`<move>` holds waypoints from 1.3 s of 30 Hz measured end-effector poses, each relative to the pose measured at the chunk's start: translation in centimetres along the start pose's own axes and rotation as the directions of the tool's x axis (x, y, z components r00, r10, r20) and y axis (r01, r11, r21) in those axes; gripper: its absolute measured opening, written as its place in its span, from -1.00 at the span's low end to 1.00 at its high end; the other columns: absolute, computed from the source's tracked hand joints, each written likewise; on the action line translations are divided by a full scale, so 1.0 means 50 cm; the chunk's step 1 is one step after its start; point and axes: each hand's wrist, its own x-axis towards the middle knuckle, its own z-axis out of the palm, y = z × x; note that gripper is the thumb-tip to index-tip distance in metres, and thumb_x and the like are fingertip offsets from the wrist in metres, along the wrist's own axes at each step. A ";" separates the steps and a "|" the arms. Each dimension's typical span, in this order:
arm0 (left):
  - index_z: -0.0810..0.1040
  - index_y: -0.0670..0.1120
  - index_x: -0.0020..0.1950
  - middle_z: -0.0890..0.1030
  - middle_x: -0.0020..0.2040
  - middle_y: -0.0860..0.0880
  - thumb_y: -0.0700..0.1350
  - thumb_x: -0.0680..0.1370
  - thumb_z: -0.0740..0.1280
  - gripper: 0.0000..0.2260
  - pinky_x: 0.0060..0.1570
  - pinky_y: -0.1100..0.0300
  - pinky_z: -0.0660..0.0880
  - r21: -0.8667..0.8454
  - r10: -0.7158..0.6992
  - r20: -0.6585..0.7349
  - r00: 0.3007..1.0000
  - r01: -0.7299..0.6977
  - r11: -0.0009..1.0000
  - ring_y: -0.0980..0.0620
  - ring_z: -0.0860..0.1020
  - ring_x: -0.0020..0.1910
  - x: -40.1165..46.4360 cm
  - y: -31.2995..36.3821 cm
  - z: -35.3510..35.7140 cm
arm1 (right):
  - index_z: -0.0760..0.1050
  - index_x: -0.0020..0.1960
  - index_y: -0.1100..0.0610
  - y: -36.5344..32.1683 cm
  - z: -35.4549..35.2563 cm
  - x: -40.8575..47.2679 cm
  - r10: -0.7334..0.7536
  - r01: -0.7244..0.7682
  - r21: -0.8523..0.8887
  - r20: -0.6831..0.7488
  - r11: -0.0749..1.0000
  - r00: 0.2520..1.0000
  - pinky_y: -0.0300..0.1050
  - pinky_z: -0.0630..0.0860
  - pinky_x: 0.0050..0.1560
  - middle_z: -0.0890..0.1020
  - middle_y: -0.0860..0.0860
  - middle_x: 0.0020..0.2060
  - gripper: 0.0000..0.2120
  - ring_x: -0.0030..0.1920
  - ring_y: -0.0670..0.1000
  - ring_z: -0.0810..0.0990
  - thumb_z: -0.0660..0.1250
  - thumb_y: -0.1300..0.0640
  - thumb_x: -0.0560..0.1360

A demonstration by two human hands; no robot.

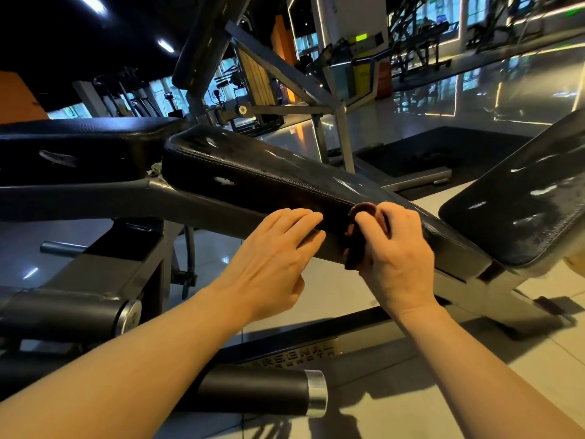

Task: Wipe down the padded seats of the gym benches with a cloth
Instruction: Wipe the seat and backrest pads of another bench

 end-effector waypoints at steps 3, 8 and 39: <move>0.56 -0.16 0.28 0.48 0.35 -0.19 -0.05 0.26 0.55 -0.39 0.32 -0.05 0.32 -0.005 -0.004 0.018 1.000 0.004 1.000 -0.18 0.43 0.34 0.001 0.001 0.003 | 0.45 0.16 0.21 0.036 -0.006 -0.023 0.146 -0.146 -0.022 -0.029 0.989 0.989 -0.05 0.52 -0.25 0.52 0.27 0.03 -0.59 0.02 0.27 0.49 0.38 0.13 0.34; 0.56 -0.16 0.28 0.48 0.35 -0.19 -0.05 0.26 0.55 -0.40 0.32 -0.04 0.30 -0.003 -0.010 0.031 0.999 0.010 1.000 -0.18 0.43 0.34 0.000 0.001 0.003 | 0.48 0.13 0.24 0.047 -0.004 -0.037 0.247 -0.247 0.001 -0.031 0.969 0.969 -0.09 0.45 -0.25 0.51 0.27 0.05 -0.67 0.02 0.27 0.48 0.30 0.16 0.39; -0.03 -0.04 0.58 -0.09 0.58 0.01 0.01 0.53 0.33 -0.25 0.49 0.12 0.03 -0.179 -0.393 0.151 0.907 0.416 0.891 0.05 -0.03 0.55 -0.199 -0.219 -0.134 | 0.52 0.21 0.22 -0.327 -0.009 0.214 -0.551 0.532 0.161 0.116 0.831 0.826 -0.13 0.57 -0.05 0.53 0.17 0.15 -0.65 0.11 0.15 0.49 0.27 0.23 0.43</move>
